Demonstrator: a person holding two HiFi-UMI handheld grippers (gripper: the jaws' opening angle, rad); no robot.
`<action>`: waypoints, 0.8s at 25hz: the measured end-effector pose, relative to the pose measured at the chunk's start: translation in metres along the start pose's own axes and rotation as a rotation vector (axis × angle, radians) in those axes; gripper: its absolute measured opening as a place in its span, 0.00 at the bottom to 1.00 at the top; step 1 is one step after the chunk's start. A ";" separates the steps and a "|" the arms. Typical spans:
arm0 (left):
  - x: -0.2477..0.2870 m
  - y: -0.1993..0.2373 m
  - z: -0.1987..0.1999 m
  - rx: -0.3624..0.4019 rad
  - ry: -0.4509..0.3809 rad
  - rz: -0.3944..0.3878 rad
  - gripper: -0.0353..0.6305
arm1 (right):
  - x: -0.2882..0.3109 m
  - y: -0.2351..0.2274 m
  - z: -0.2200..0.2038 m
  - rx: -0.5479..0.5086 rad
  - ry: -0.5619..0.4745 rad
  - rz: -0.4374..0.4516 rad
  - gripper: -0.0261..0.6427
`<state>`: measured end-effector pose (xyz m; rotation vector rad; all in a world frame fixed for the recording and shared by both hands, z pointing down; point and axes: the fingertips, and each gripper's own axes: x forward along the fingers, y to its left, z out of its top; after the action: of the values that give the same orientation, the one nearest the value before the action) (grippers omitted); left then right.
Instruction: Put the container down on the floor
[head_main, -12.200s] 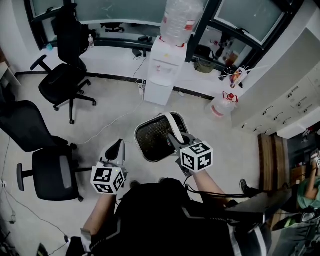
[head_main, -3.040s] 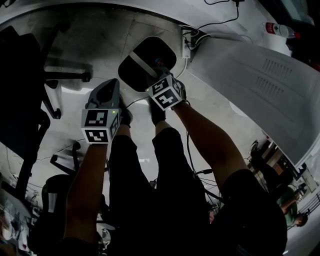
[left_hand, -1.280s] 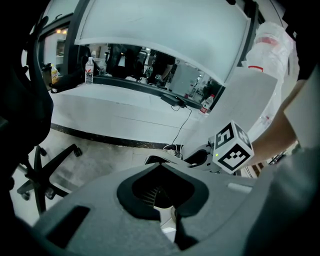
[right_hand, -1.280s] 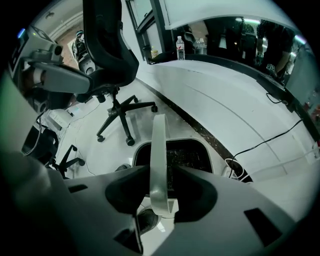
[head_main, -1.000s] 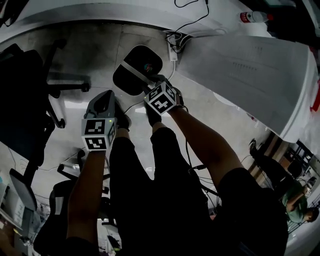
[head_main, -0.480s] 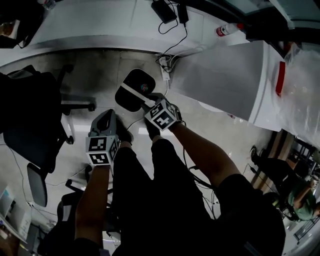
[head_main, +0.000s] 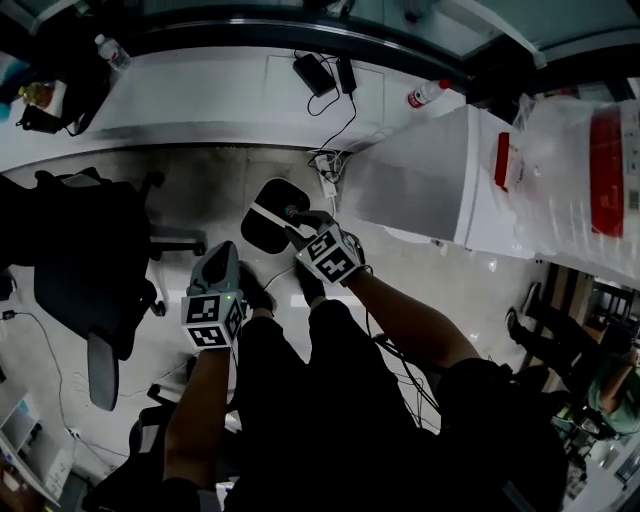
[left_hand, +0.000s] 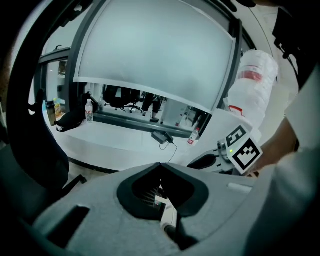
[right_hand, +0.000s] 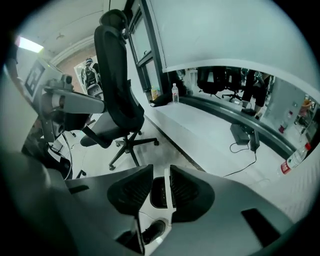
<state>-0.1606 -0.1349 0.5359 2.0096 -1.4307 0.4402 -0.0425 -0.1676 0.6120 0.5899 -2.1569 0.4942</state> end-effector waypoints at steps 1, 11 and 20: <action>-0.005 -0.002 0.007 -0.002 -0.010 0.001 0.06 | -0.008 0.001 0.008 -0.003 -0.014 -0.001 0.19; -0.053 -0.030 0.057 0.013 -0.071 -0.018 0.06 | -0.089 0.008 0.070 0.027 -0.124 -0.040 0.11; -0.102 -0.055 0.114 0.005 -0.174 -0.018 0.06 | -0.157 0.026 0.121 0.021 -0.230 -0.032 0.08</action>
<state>-0.1553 -0.1244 0.3743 2.1063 -1.5140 0.2672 -0.0457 -0.1729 0.4127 0.7216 -2.3570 0.4508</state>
